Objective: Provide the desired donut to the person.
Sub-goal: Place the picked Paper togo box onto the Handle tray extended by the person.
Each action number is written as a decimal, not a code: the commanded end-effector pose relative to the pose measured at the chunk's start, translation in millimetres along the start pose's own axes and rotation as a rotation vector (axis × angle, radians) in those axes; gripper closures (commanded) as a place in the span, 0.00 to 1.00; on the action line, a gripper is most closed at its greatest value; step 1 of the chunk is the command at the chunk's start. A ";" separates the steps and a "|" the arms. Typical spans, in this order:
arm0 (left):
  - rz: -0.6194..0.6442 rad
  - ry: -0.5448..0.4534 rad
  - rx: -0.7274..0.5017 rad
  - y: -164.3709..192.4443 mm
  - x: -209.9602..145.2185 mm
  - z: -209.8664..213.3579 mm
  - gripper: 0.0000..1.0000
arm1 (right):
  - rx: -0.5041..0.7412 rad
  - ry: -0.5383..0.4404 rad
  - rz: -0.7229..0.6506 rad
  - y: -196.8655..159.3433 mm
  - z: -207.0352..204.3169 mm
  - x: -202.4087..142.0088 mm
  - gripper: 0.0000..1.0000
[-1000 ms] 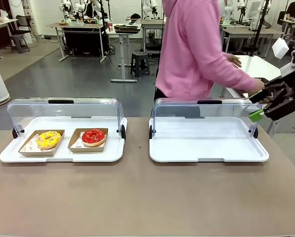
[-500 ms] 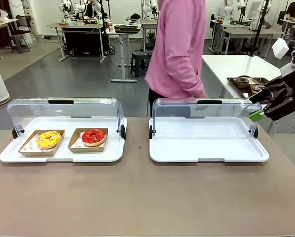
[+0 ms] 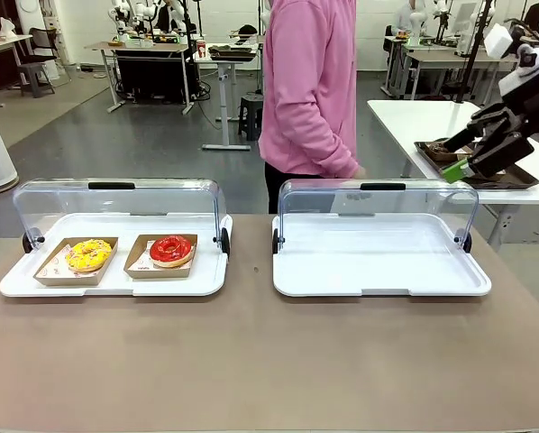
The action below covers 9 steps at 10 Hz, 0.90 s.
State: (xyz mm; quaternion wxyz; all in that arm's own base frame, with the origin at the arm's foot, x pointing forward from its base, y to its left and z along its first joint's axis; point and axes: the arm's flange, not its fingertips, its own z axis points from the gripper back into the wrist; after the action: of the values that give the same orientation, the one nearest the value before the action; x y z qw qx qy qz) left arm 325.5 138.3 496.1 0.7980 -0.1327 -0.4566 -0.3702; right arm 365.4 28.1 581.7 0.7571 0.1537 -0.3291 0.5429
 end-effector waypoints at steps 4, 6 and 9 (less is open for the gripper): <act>-0.010 -0.015 -0.003 1.9 -1.9 -0.3 0.00 | -0.033 -0.054 -0.016 -3.2 9.2 -24.6 0.00; -0.010 -0.015 -0.003 1.9 -1.9 -0.3 0.00 | -0.085 -0.070 -0.055 -5.1 8.8 -41.3 0.00; -0.010 -0.015 -0.003 1.9 -1.9 -0.3 0.00 | -0.184 -0.118 -0.060 -2.7 15.1 -53.8 0.00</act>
State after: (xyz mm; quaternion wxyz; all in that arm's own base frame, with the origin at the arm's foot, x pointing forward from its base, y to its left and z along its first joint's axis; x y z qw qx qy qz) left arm 325.5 138.2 496.1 0.7980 -0.1329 -0.4565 -0.3702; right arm 357.2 -24.2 564.5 0.7767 0.1319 -0.3854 0.4803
